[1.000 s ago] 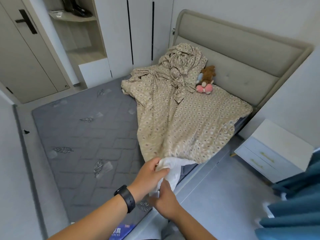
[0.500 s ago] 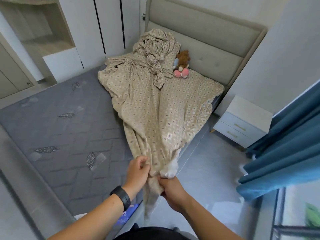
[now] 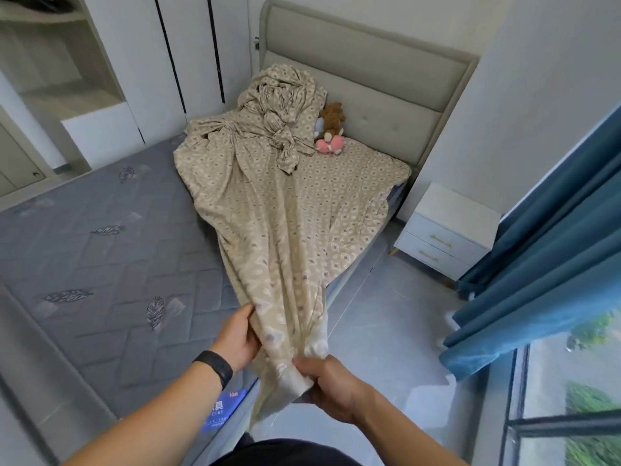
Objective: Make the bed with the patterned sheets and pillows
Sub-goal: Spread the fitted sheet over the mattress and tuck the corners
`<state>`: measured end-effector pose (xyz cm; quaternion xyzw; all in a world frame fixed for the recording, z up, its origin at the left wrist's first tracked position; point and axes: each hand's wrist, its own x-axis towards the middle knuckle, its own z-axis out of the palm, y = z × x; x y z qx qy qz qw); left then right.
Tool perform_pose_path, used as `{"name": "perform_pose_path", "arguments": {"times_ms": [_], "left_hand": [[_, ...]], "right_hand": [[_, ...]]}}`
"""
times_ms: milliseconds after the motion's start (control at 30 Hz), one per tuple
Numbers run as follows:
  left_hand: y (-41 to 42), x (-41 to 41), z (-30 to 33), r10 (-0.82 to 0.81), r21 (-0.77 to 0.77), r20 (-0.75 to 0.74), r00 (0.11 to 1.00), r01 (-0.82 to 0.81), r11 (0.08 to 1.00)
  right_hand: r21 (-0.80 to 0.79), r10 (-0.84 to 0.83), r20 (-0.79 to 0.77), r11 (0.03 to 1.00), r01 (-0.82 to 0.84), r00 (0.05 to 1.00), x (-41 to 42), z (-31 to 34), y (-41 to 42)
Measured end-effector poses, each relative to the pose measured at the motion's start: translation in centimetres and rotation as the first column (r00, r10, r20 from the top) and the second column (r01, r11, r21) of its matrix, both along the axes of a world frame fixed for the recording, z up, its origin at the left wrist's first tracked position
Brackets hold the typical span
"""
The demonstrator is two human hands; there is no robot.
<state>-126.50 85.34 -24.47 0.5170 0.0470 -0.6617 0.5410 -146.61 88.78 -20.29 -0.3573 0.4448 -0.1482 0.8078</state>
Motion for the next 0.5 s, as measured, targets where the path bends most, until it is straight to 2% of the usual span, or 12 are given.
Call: {"name": "perform_pose_path", "arguments": {"times_ms": [133, 200, 300, 367, 433, 500], "left_hand": [[2.3, -0.9, 0.0, 0.130, 0.035, 0.194, 0.972, -0.139, 0.990], [4.3, -1.5, 0.2, 0.135, 0.042, 0.288, 0.948, -0.153, 0.987], [7.6, -2.9, 0.6, 0.104, 0.057, 0.356, 0.929, -0.132, 0.990], [10.1, -3.1, 0.4, 0.113, 0.075, 0.366, 0.924, -0.150, 0.986], [11.6, -2.8, 0.4, 0.100, 0.089, 0.391, 0.915, -0.145, 0.985], [14.7, -1.9, 0.2, 0.141, 0.087, 0.404, 0.904, -0.191, 0.978]], "right_hand": [[-0.030, -0.149, -0.093, 0.989, 0.146, 0.984, -1.8, -1.4, 1.1], [-0.039, -0.183, -0.069, 0.983, 0.181, 0.981, -2.5, -1.8, 0.9], [0.029, -0.204, 0.014, 0.979, 0.204, 0.979, -2.5, -1.8, 0.9], [0.063, -0.152, 0.028, 0.987, 0.150, 0.988, -2.2, -2.2, 1.4], [0.055, -0.030, 0.070, 0.998, 0.026, 0.997, -1.5, -2.7, 1.9], [0.013, 0.195, 0.088, 0.980, -0.197, 0.977, -0.1, -3.5, 4.4]]}}
